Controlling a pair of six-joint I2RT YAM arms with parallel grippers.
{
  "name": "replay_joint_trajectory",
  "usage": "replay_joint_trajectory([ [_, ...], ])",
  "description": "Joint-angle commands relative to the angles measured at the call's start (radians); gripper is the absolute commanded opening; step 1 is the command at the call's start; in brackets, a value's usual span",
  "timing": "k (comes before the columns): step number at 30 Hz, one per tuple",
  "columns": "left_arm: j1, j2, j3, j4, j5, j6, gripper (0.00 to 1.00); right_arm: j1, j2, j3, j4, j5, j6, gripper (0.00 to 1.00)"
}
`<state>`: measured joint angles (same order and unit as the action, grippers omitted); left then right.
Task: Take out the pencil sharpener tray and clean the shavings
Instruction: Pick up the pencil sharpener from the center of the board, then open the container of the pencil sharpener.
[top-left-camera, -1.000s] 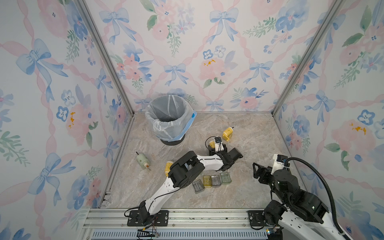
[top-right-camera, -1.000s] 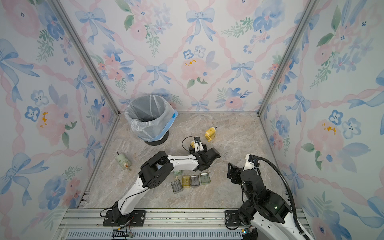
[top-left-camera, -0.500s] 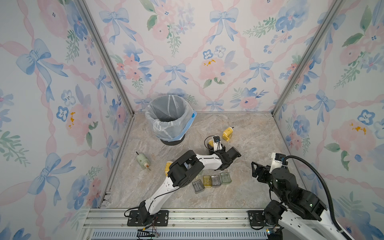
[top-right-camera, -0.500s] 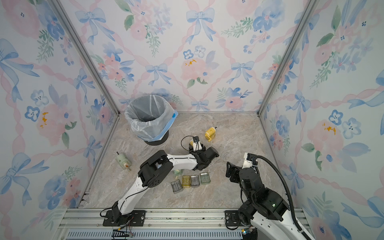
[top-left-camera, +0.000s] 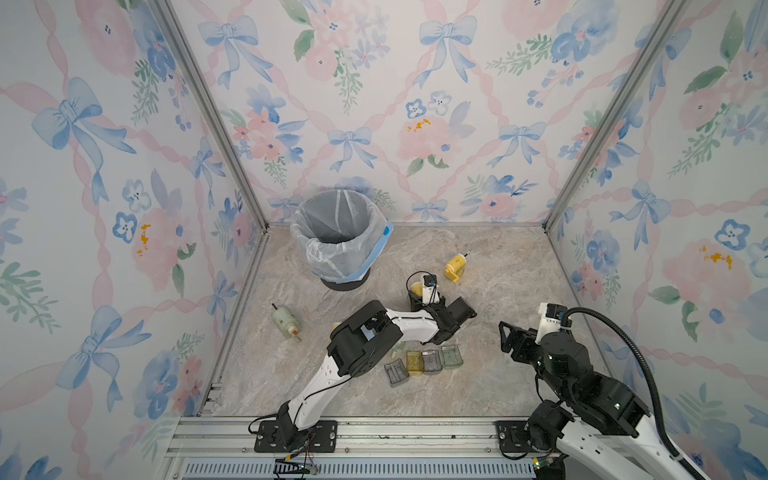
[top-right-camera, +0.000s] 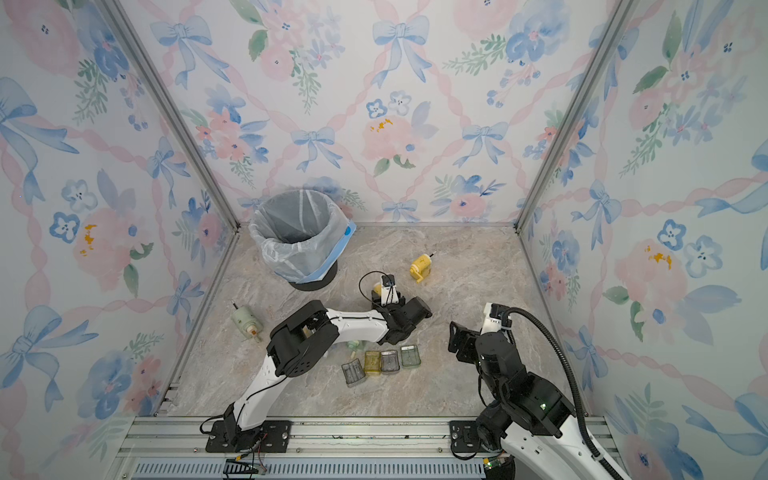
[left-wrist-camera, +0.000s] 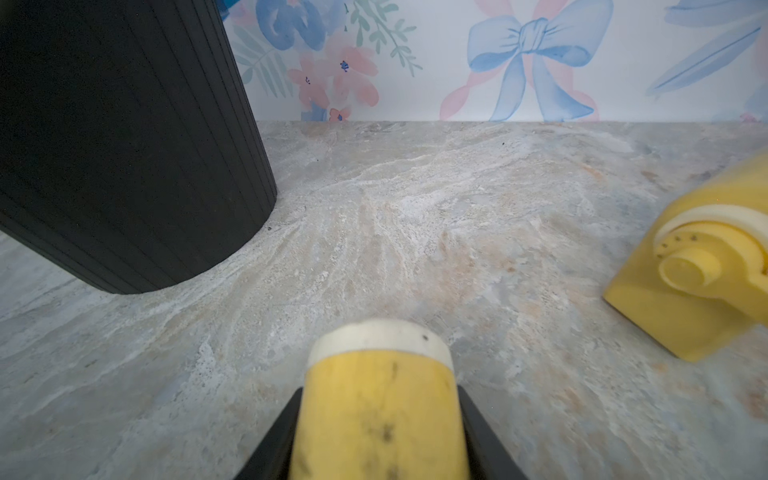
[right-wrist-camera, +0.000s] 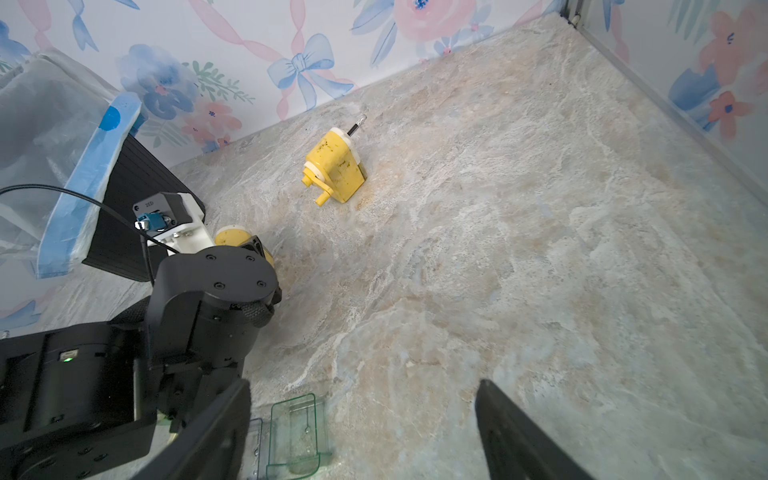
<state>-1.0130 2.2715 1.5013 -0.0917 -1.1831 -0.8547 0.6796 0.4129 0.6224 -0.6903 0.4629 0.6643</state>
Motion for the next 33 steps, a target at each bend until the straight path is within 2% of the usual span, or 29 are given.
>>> replay_joint_trajectory([
  [1, -0.010, -0.079, -0.013, -0.021, 0.009, 0.061, 0.07, -0.009, 0.004, 0.012, 0.023, -0.012, -0.016, 0.85],
  [2, -0.010, -0.091, -0.019, -0.021, 0.020, 0.070, 0.03, -0.010, 0.004, 0.010, 0.023, -0.015, -0.017, 0.85],
  [4, -0.009, -0.112, -0.026, -0.020, 0.041, 0.086, 0.00, -0.013, 0.006, 0.010, 0.025, -0.022, -0.018, 0.85],
  [15, -0.009, -0.266, -0.075, 0.002, 0.247, 0.231, 0.00, -0.041, 0.045, 0.013, 0.056, -0.097, -0.034, 0.85],
  [23, 0.041, -0.506, -0.237, 0.130, 0.583, 0.384, 0.00, -0.077, 0.079, 0.019, 0.093, -0.169, -0.075, 0.86],
  [30, 0.061, -0.695, -0.341, 0.140, 0.702, 0.492, 0.00, -0.118, 0.097, 0.024, 0.127, -0.239, -0.095, 0.86],
  [33, 0.092, -0.791, -0.386, 0.148, 0.865, 0.521, 0.00, -0.139, 0.122, 0.027, 0.155, -0.301, -0.107, 0.87],
])
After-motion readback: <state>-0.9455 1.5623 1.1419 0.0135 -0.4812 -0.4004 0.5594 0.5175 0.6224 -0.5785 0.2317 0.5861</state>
